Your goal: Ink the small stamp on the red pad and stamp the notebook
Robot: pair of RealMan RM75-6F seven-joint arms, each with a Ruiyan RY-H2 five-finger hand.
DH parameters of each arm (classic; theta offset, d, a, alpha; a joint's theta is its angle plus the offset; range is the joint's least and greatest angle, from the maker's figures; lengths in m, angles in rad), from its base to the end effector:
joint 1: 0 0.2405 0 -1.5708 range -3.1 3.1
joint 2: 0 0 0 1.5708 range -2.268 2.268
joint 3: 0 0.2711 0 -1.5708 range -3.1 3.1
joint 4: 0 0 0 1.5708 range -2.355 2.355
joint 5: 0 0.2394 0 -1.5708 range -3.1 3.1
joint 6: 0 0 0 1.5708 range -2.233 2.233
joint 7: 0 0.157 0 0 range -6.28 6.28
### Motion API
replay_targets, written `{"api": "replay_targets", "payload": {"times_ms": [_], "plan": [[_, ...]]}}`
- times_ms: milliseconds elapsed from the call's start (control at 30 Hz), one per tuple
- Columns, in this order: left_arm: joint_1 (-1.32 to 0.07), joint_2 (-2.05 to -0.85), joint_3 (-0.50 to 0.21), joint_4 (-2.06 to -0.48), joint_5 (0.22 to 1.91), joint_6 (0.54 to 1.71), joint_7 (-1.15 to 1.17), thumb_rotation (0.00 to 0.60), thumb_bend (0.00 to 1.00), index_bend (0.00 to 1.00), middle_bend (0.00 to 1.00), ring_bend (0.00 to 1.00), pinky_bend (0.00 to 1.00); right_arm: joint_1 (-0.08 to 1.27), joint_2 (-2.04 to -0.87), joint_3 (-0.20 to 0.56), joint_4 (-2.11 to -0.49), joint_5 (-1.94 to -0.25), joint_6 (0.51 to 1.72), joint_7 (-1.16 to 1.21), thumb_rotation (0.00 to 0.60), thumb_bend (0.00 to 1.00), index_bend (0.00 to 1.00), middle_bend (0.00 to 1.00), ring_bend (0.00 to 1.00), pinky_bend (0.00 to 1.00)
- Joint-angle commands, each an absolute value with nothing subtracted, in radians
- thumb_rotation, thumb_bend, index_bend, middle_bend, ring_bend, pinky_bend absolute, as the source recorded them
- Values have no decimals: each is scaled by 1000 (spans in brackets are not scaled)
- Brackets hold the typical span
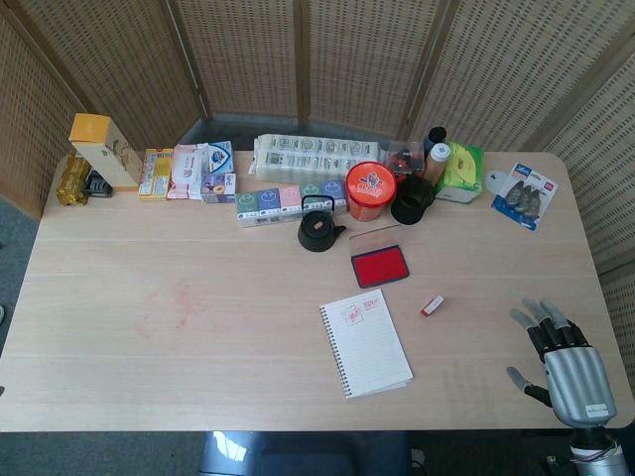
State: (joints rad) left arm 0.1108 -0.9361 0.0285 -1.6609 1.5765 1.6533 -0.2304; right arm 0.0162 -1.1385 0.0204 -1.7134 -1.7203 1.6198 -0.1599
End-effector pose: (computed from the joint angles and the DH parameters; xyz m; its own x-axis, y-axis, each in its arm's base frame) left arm -0.3520 0.1117 0.2036 0.3119 -0.0176 0.9500 0.9467 0.0898 -0.3092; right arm -0.2860 -0.1643 0.1283 0.4234 0.0987 0.9005 -0.8877 -0.1533 0.4342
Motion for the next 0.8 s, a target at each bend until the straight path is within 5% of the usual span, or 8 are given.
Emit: {"api": "replay_targets", "payload": {"times_ms": [33, 533, 800], "plan": [[109, -936, 28, -1661, 1573, 1648, -230, 600, 32, 0, 0, 3, 0, 18, -1139, 21, -1713, -1717, 1616, -162, 600, 0, 208, 158, 129, 262], [106, -903, 21, -1684, 1566, 1650, -250, 600, 33, 0, 0, 3, 0, 31, -1162, 33, -1700, -1686, 1588, -193, 600, 0, 208, 158, 129, 262], [89, -879, 9, -1693, 1536, 1617, -286, 600, 31, 0, 0, 3, 0, 99, -1238, 68, -1631, -1617, 1466, -305, 600, 0, 208, 159, 135, 263]]}}
